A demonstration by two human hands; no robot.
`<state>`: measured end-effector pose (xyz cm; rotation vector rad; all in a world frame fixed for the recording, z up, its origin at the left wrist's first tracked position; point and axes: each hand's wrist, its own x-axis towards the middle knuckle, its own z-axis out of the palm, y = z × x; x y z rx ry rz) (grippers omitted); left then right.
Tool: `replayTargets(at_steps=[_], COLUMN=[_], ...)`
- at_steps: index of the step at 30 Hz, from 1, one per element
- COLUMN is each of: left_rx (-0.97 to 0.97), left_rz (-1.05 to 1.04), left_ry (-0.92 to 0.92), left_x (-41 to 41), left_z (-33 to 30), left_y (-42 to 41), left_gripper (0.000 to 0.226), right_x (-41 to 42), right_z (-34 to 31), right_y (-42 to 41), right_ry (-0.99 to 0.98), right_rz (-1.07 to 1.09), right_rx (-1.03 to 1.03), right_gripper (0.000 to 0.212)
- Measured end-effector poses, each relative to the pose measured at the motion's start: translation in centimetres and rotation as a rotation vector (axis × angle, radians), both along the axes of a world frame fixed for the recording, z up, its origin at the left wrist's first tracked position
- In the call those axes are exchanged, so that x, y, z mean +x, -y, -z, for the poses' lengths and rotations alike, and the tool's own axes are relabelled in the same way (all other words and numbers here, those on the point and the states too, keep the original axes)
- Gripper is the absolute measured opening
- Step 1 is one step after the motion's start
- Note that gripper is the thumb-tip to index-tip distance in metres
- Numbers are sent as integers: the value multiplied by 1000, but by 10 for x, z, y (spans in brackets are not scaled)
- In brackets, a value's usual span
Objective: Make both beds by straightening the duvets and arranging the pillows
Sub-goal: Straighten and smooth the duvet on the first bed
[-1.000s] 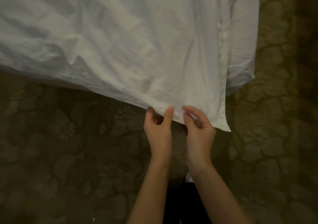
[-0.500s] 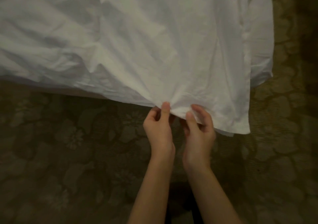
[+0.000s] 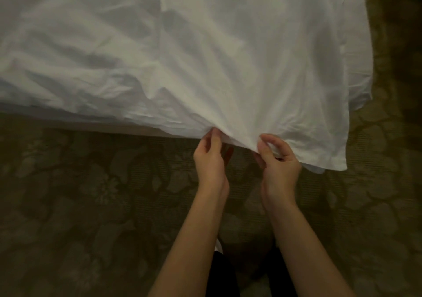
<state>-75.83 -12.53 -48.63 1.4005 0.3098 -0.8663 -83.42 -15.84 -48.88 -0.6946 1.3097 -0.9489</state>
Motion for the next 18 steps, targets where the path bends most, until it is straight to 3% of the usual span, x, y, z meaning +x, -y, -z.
replayTargets(at_steps=[4,9,18], left_rx=[29,-2,181], left_rz=[-112,-194,-98], left_ry=[-69,-149,141], left_x=[6,27,41], left_z=[0,-10,9], left_y=[3,12,-13], left_gripper=[27,14,23], right_x=[2,-1,-9], right_z=[4,7,2], right_y=[0,2,1], right_ry=[-15,-27,-120], right_rz=[8,-26,-110], right_rx=[-14,-30,-39], right_gripper=[21,21,19])
